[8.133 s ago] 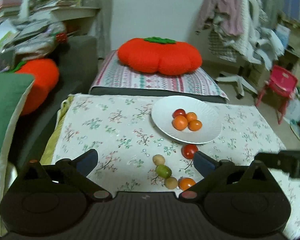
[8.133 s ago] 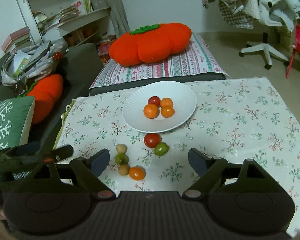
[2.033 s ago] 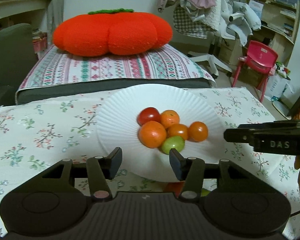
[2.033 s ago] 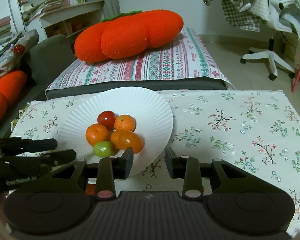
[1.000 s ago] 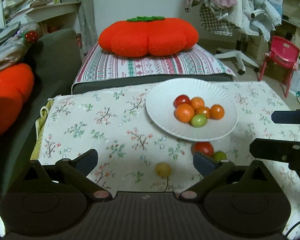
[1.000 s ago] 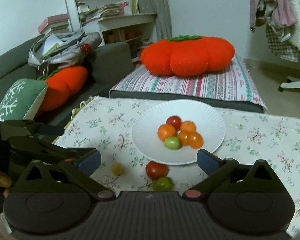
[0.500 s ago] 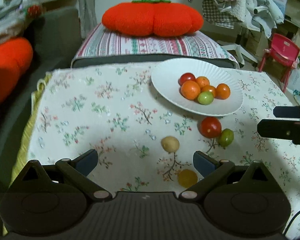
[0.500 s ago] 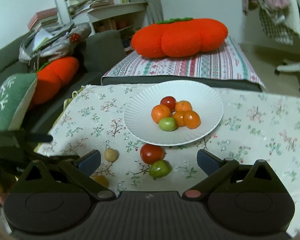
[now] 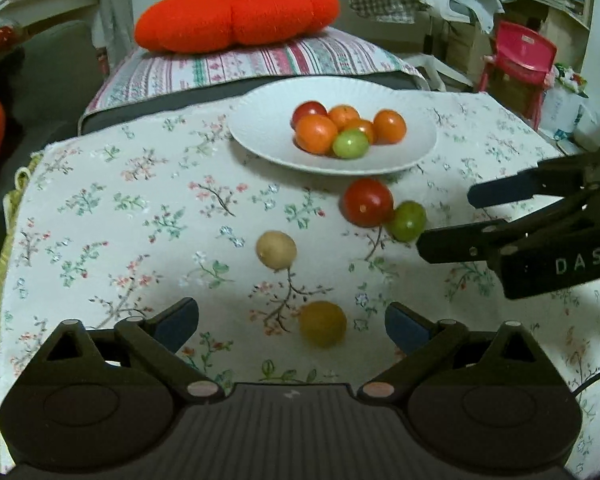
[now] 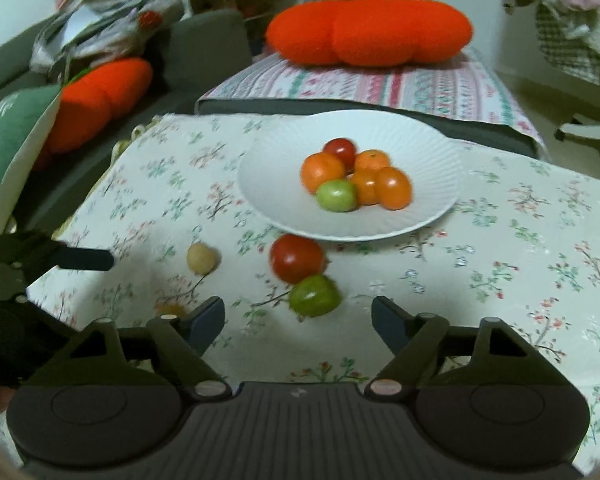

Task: Organize fruits
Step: 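Grasp a brown round fruit with the left tool while the right tool grasps a green tomato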

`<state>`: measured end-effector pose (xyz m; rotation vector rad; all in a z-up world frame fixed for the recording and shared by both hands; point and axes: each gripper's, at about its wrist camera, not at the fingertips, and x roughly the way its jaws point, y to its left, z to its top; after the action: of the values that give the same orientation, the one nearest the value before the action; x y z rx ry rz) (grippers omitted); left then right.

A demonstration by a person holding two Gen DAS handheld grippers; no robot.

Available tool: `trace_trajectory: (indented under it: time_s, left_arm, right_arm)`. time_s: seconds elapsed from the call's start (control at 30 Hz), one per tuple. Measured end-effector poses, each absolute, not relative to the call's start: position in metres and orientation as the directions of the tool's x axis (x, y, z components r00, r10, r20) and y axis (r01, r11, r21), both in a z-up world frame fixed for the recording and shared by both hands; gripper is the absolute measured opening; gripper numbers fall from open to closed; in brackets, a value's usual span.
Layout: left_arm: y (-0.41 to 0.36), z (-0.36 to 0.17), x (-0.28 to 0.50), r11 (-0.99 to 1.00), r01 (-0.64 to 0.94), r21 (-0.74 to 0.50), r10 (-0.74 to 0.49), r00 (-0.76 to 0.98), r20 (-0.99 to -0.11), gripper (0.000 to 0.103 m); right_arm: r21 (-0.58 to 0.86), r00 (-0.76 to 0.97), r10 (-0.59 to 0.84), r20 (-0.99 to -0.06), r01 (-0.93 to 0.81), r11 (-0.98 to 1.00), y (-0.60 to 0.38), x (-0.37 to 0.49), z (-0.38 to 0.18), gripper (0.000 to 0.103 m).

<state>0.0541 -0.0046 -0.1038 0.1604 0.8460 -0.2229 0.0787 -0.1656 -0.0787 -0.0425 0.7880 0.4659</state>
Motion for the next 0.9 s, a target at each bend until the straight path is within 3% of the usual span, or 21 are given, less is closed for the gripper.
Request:
trace_trajectory:
  time_s: [0.1, 0.43, 0.6, 0.8, 0.9]
  left_arm:
    - [-0.004, -0.108, 0.055, 0.966, 0.256, 0.039, -0.138, 0.636, -0.76, 0.082]
    - [-0.002, -0.117, 0.06, 0.96, 0.278, 0.008, -0.171, 0.613, -0.771, 0.032]
    - [-0.002, -0.117, 0.061, 0.956, 0.291, 0.017, -0.174, 0.615, -0.769, 0.012]
    - [-0.001, -0.116, 0.063, 0.956, 0.292, 0.008, -0.18, 0.61, -0.771, 0.012]
    - [0.001, -0.115, 0.063, 0.957, 0.291, 0.009, -0.179, 0.611, -0.771, 0.012]
  right_arm:
    - [0.104, 0.617, 0.381, -0.688, -0.436, 0.894, -0.161, 0.077, -0.078, 0.073]
    - [0.073, 0.623, 0.347, -0.701, -0.422, 0.904, -0.16, 0.089, -0.089, 0.059]
    - [-0.002, 0.633, 0.338, -0.696, -0.473, 0.881, -0.149, 0.087, -0.094, 0.055]
    - [-0.064, 0.656, 0.311, -0.688, -0.482, 0.874, -0.141, 0.091, -0.101, 0.05]
    - [-0.066, 0.65, 0.319, -0.69, -0.495, 0.866, -0.139, 0.093, -0.101, 0.031]
